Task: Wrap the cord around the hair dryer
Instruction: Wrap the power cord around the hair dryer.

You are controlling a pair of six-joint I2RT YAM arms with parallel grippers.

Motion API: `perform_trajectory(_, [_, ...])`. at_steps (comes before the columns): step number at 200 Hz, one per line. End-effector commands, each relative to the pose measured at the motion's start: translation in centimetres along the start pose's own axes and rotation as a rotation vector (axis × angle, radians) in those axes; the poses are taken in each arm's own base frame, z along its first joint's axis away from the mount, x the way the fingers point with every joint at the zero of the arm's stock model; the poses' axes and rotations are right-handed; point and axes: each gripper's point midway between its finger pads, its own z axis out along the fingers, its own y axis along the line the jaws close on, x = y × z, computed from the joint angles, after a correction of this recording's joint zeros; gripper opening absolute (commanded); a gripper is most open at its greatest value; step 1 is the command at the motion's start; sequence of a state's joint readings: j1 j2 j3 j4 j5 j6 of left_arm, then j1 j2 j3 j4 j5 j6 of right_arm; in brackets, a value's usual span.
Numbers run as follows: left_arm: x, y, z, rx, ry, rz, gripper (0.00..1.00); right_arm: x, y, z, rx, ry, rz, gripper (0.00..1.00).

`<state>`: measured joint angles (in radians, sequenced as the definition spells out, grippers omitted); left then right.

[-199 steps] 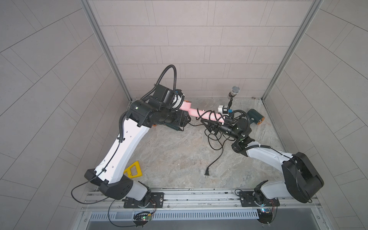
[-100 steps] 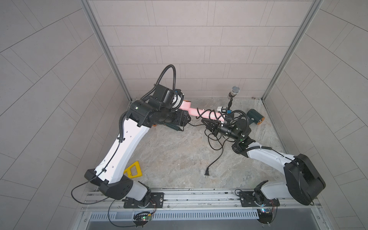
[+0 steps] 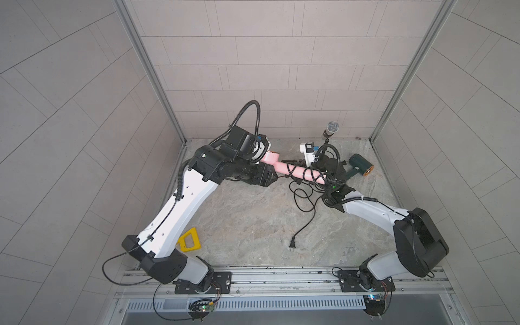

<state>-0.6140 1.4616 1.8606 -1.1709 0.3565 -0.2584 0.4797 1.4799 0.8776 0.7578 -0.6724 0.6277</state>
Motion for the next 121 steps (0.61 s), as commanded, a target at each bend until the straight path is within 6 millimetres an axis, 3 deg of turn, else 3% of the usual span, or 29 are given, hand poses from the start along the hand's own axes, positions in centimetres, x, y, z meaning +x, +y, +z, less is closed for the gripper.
perform_trajectory(1, [-3.2,-1.3,-2.5,0.040,-0.191,0.009,0.00,2.4,-1.3,0.1,0.040,0.058,0.107,0.00])
perform_trajectory(36, [-5.6,1.8,-1.6,-0.034,-0.372,-0.172,0.00,3.7,-1.5,-0.5,0.014,0.006,0.219,0.00])
perform_trajectory(66, [-7.2,3.9,-2.4,-0.063,-0.586,-0.318,0.00,5.1,-1.2,-1.0,0.019,-0.005,0.253,0.00])
perform_trajectory(100, [-6.3,6.4,-2.1,-0.096,-0.693,-0.484,0.00,5.8,-1.6,-1.4,0.061,-0.072,0.264,0.00])
perform_trajectory(103, [-6.1,6.6,-1.9,-0.101,-0.696,-0.493,0.00,6.7,-2.0,-1.8,0.075,-0.066,0.273,0.00])
perform_trajectory(121, [-5.3,7.5,-1.6,-0.132,-0.706,-0.524,0.00,6.7,-1.4,-2.1,0.066,-0.117,0.249,0.00])
